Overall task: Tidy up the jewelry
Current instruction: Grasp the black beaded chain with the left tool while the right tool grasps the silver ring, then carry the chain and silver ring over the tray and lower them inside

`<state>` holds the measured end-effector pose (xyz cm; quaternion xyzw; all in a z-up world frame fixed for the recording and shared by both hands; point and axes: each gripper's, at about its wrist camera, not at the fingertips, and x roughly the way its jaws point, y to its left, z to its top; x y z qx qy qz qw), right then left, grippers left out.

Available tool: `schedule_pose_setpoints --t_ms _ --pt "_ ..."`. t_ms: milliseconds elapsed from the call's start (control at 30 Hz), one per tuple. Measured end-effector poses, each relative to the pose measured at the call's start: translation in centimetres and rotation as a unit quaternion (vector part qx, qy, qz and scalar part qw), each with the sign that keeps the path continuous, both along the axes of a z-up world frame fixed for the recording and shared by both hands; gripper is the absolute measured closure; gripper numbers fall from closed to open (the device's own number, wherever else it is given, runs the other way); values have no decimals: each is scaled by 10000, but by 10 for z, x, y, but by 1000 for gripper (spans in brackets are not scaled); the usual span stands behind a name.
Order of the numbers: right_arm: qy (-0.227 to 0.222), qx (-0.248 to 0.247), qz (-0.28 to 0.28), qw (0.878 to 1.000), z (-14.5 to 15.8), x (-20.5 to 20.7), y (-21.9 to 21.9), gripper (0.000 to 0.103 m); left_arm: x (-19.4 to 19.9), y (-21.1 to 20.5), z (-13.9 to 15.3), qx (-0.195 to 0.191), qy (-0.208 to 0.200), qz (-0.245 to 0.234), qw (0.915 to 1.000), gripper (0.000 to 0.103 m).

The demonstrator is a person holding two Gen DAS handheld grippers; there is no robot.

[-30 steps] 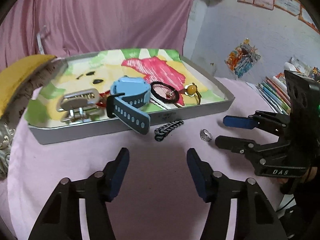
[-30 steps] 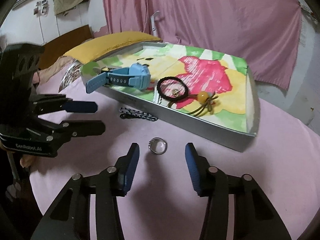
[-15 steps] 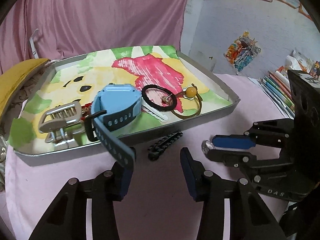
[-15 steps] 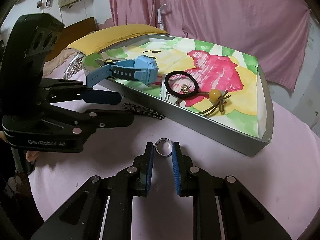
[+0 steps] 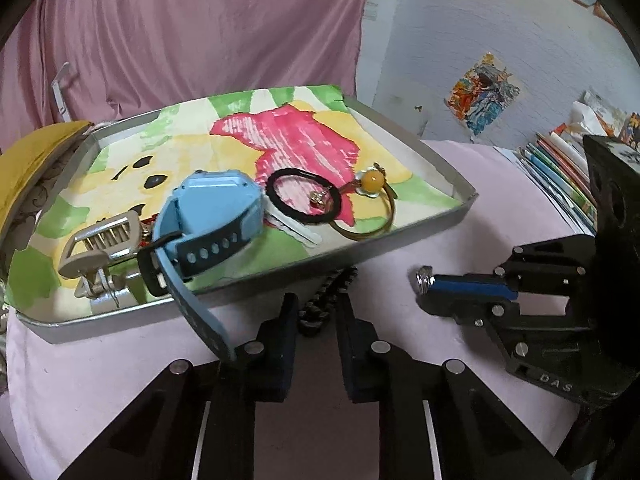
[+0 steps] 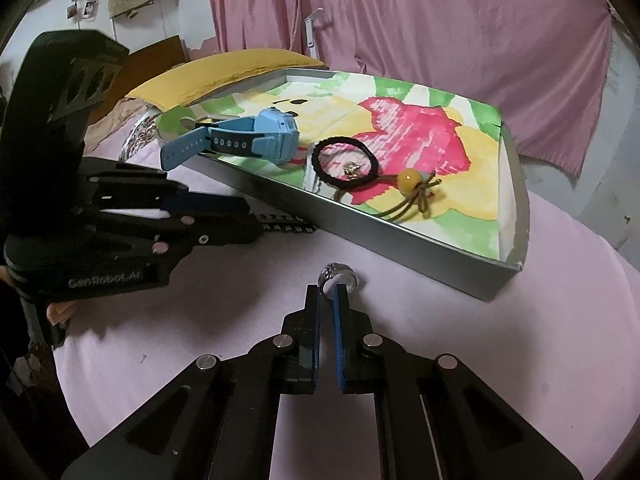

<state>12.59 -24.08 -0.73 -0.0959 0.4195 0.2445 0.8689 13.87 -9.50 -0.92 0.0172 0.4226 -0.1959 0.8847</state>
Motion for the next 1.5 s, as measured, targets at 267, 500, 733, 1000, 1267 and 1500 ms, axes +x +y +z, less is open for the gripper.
schedule_pose_setpoints --t_ms 267,500,733,1000,1267,1500 --pt "41 78 -72 9999 -1 3 -4 99 -8 -12 0 223 -9 -91 9997 89" --pt "92 164 -51 9998 -3 6 -3 83 -10 -9 -1 151 70 100 9998 89" --pt "23 15 9 10000 -3 15 5 79 -12 -6 -1 105 98 147 9998 89" --pt "-42 -94 108 9999 -2 15 11 85 -11 -8 -1 192 95 137 9997 89" --pt "-280 101 -162 9994 6 -1 -5 85 -17 -13 -1 316 85 190 9993 89" --pt "-616 386 -318 9968 18 -21 -13 85 -33 -13 5 164 -104 231 9995 89"
